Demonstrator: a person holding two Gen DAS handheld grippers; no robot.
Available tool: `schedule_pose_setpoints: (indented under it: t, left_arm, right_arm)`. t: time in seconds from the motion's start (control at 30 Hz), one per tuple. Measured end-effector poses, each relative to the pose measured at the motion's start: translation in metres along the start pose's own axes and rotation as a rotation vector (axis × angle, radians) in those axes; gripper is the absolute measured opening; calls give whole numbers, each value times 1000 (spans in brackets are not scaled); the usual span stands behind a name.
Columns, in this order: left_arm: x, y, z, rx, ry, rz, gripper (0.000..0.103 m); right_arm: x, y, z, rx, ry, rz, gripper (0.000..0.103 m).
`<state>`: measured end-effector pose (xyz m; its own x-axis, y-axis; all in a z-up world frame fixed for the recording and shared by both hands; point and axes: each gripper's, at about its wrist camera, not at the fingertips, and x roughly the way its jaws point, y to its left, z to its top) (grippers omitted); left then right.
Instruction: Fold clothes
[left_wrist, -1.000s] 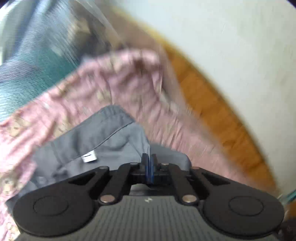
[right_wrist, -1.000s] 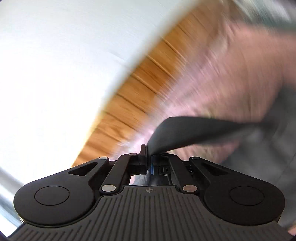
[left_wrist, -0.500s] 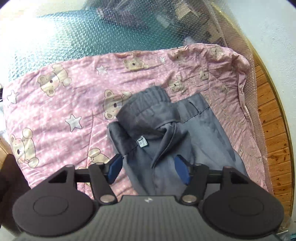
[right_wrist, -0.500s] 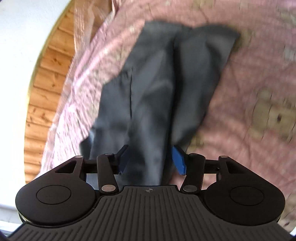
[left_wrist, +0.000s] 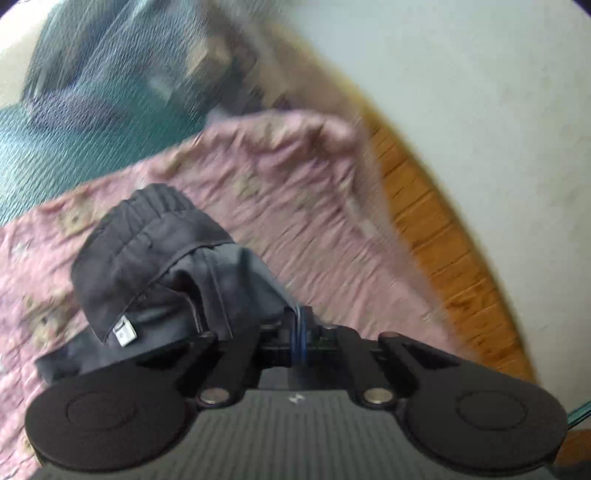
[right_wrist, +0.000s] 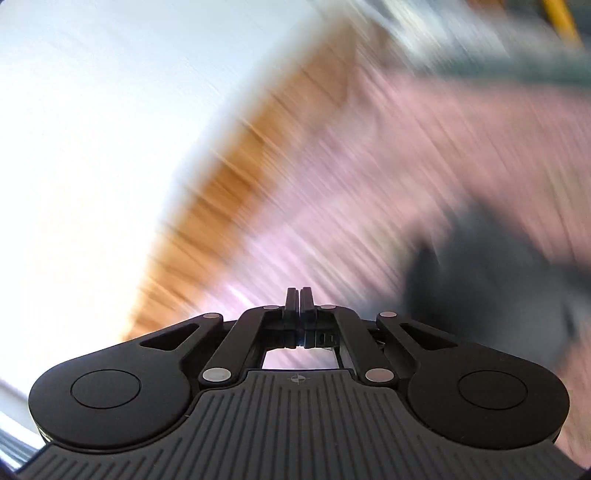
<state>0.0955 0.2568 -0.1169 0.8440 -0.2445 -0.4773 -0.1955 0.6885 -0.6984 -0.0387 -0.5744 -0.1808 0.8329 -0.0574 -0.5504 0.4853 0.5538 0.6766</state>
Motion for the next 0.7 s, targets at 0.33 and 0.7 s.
schedule_pose_setpoints:
  t: [0.33,0.7]
  left_arm:
    - [-10,128,-92,-305,190,267,22]
    - [15,68,-100,-115,232,286,59]
  right_arm:
    - [16,-28,-19,47,81,-36,57]
    - [100,-70,-26,30,178,-126,68]
